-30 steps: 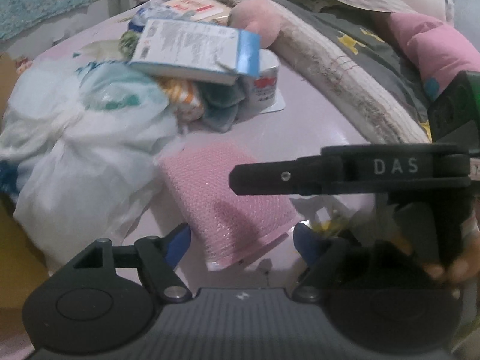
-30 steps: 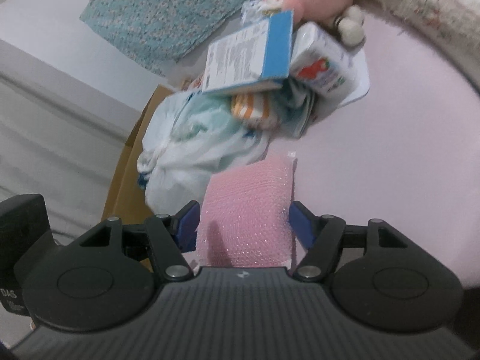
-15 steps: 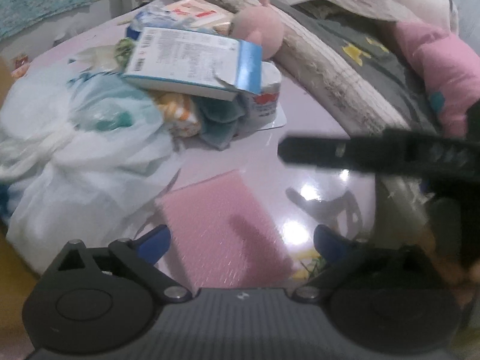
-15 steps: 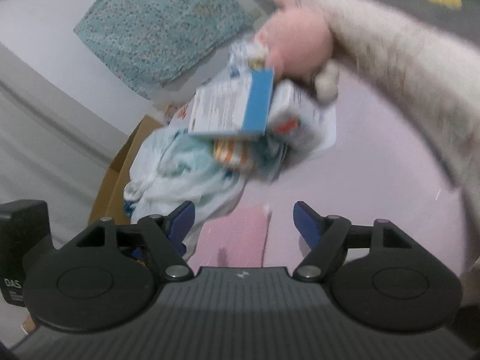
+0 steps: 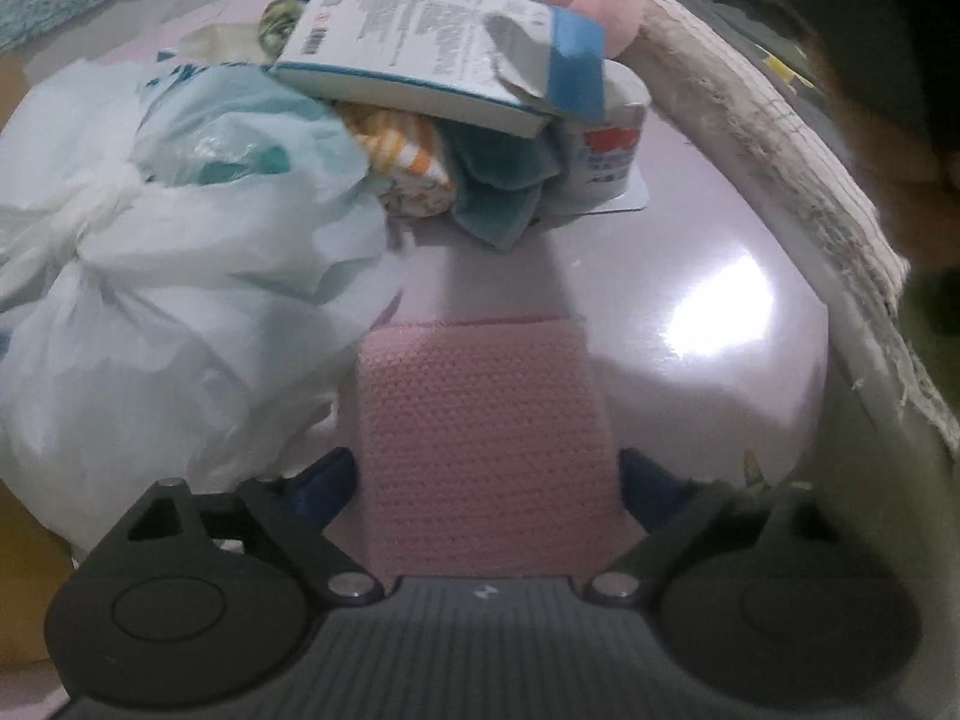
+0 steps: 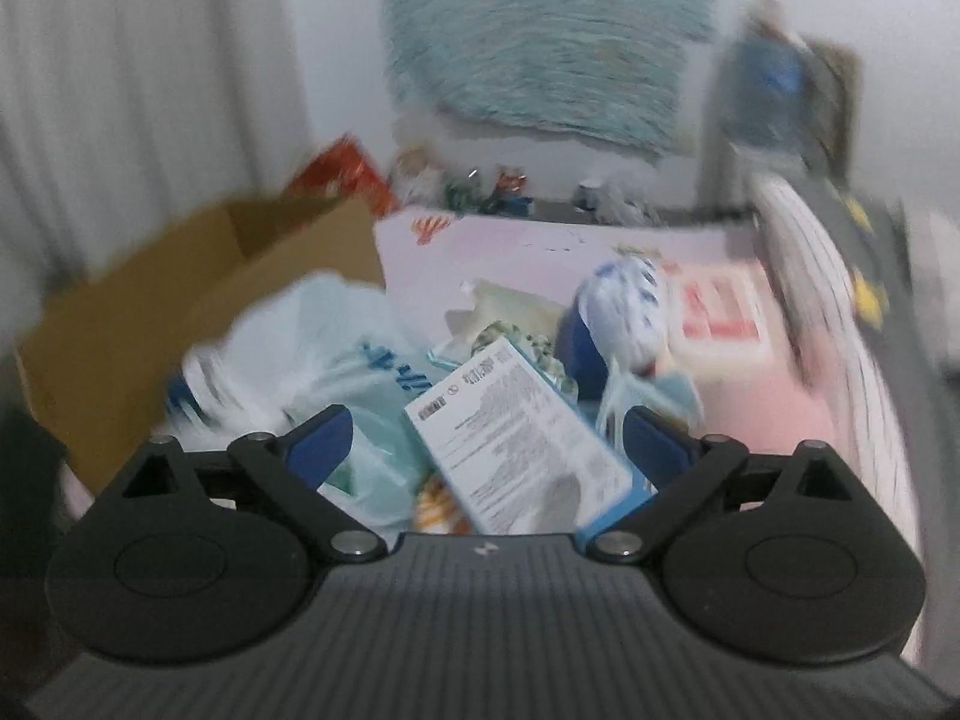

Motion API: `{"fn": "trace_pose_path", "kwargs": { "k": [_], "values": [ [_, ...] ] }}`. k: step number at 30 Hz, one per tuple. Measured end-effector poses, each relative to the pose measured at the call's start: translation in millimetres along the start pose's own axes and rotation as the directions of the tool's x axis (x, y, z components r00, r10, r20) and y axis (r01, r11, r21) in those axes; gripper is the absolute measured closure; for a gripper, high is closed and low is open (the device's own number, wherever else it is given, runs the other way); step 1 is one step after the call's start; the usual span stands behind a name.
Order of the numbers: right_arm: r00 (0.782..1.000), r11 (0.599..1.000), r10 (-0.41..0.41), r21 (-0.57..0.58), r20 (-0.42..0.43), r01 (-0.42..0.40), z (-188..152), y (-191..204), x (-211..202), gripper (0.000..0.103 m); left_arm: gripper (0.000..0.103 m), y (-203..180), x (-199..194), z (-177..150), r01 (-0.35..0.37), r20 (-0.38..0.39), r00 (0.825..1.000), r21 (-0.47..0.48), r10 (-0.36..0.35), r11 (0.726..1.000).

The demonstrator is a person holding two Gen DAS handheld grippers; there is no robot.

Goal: Organize soft objects
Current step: 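Lift the pink sponge with the left gripper while the right gripper grasps the blue box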

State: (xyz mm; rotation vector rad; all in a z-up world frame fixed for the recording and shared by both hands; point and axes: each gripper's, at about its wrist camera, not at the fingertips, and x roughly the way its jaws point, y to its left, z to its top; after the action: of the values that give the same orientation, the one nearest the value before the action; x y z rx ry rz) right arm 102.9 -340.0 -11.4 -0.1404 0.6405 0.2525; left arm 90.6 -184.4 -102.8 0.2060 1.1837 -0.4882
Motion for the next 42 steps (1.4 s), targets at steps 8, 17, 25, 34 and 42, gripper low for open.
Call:
{"fn": "trace_pose_path", "kwargs": {
  "k": [8, 17, 25, 34, 42],
  "values": [
    [0.994, 0.977, -0.052, -0.210, -0.097, 0.030, -5.5, 25.0, 38.9, 0.011, 0.019, 9.0, -3.7, -1.3, 0.013, 0.028, 1.000, -0.002, -0.013, 1.000],
    [0.999, 0.999, -0.036, -0.023, -0.029, 0.036, 0.9, 1.9, 14.3, 0.067, 0.019, 11.2, -8.8, -5.3, 0.021, 0.039, 0.999, -0.003, -0.021, 1.000],
    [0.994, 0.946, -0.055, 0.324, 0.098, 0.020, -10.6, -44.4, -31.0, 0.078, 0.020, 8.0, -10.7, -5.5, 0.035, 0.040, 0.999, 0.001, -0.035, 0.999],
    [0.980, 0.861, -0.193, 0.487, 0.039, 0.150, -22.0, -102.5, -29.2, 0.078, 0.020, 3.9, -7.5, -3.8, 0.038, 0.037, 0.999, 0.007, -0.038, 0.999],
    [0.995, 0.761, 0.028, 0.643, 0.095, -0.083, -34.6, -127.2, -5.4, 0.078, 0.020, 5.1, -5.9, -2.9, 0.028, 0.033, 0.999, 0.006, -0.028, 1.000]
  ]
}}
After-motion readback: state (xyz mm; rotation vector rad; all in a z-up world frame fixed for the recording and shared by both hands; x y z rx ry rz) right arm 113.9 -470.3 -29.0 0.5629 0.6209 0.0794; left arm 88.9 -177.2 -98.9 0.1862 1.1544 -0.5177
